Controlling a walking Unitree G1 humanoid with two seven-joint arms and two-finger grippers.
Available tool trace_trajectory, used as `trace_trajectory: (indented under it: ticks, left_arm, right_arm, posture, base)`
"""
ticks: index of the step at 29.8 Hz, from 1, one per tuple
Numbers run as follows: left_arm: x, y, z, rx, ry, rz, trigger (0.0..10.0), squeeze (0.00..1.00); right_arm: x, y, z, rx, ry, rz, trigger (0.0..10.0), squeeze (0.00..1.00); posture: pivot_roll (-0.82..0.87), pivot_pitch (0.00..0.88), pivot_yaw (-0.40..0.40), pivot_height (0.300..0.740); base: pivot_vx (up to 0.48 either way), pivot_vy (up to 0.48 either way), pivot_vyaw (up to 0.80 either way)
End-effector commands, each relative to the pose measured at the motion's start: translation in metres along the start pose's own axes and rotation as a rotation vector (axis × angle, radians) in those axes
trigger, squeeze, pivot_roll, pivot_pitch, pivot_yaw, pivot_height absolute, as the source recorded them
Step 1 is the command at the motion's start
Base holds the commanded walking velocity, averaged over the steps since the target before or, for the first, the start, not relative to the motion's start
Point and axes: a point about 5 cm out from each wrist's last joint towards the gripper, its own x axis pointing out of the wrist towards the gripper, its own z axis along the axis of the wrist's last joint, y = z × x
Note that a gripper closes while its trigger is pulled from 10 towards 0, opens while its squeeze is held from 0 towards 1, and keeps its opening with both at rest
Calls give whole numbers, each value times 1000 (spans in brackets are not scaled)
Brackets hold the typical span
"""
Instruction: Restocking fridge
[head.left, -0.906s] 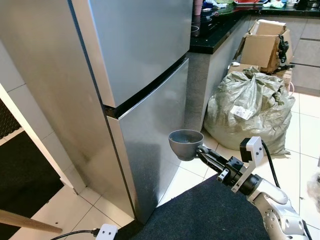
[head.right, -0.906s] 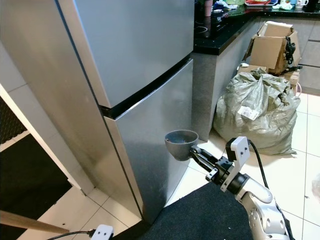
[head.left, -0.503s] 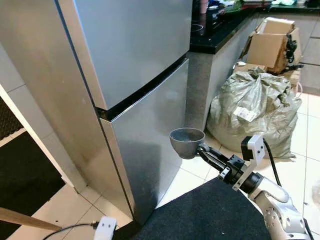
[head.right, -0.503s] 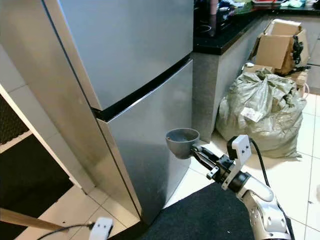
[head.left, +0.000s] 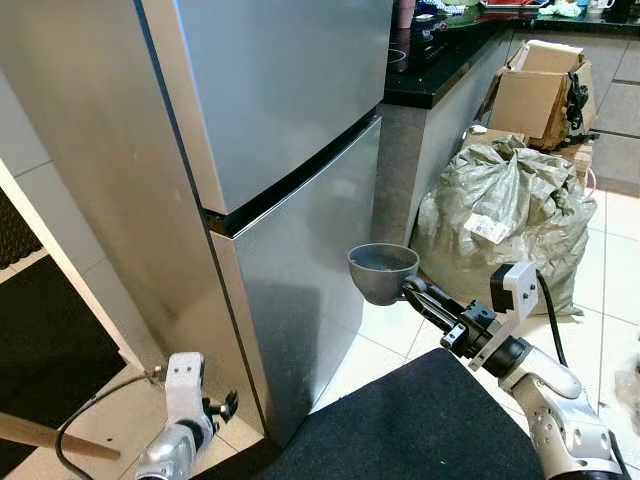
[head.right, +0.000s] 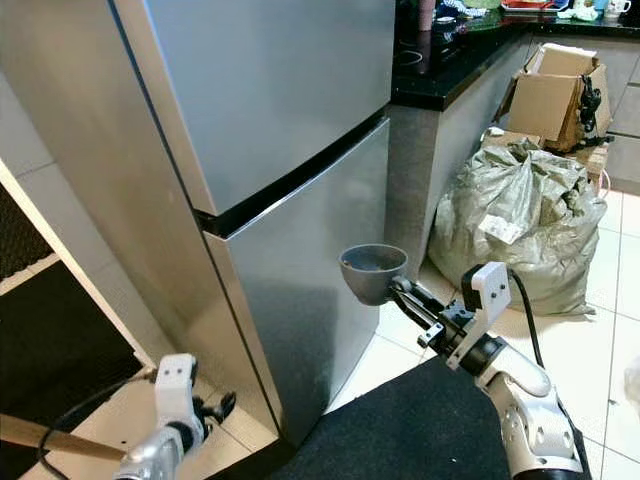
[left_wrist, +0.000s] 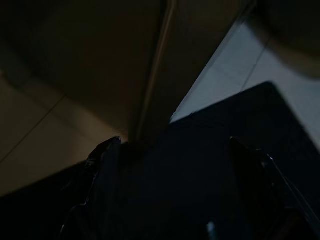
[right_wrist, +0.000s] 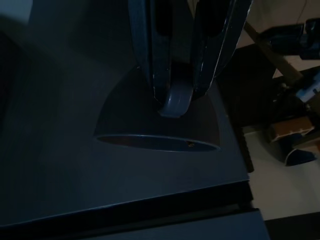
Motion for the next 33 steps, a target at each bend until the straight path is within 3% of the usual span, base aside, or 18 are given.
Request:
trace_trajectory:
  ticks: [1, 2, 3, 6, 8, 13, 14, 15, 22, 26, 33]
  left_arm:
    - [7, 8, 49, 31, -175, -24, 10000, 0]
    - [7, 8, 49, 31, -175, -24, 10000, 0]
    - [10, 6, 68, 41, -238, -57, 10000, 1000]
    - [14, 0, 100, 83, -341, -132, 10000, 1000]
    - [16, -8, 125, 156, -414, -164, 10000, 1000]
    - [17, -21, 154, 177, -514, -248, 10000, 1000]
    - [17, -26, 160, 187, -530, -285, 10000, 235]
    - [18, -30, 163, 199, -539, -321, 10000, 0]
    - [17, -50, 170, 248, -555, -512, 10000, 0]
    - [16, -55, 162, 275, -519, -607, 10000, 0]
    - [14, -50, 154, 267, -500, -629, 10000, 0]
  right_arm:
    - [-2, -3, 2, -12, -14, -18, 10000, 0]
    - [-2, -3, 2, -12, -14, -18, 10000, 0]
    - [-3, -5, 3, -16, -16, -25, 10000, 0]
    - [-4, -7, 4, -22, -21, -37, 10000, 0]
    - [-6, -7, 5, -26, -23, -41, 10000, 0]
    - [-7, -7, 4, -26, -22, -47, 10000, 0]
    - [-7, -7, 4, -27, -22, -47, 10000, 0]
    - [-7, -7, 4, -27, -22, -48, 10000, 0]
    - [-8, -8, 4, -30, -20, -52, 10000, 0]
    - [-10, -9, 5, -36, -19, -59, 10000, 0]
    - [-10, -10, 6, -41, -18, -62, 10000, 0]
  posture:
    - [-132, 20, 71, 740]
    - [-132, 20, 71, 740]
    - [-133, 21, 73, 740]
    - [-136, 22, 76, 740]
    - [-138, 25, 80, 740]
    - [-138, 27, 80, 740]
    - [-138, 27, 80, 740]
    - [-138, 27, 80, 740]
    - [-141, 30, 80, 740]
    - [-147, 29, 80, 740]
    - [-145, 28, 79, 740]
  base:
    - [0, 0, 0]
    - [0, 0, 0]
    - [0, 0, 0]
    - [0, 0, 0]
    - [0, 0, 0]
    - [0, 0, 0]
    - [0, 0, 0]
    - [0, 0, 0]
    - [0, 0, 0]
    - [0, 0, 0]
    - [0, 0, 0]
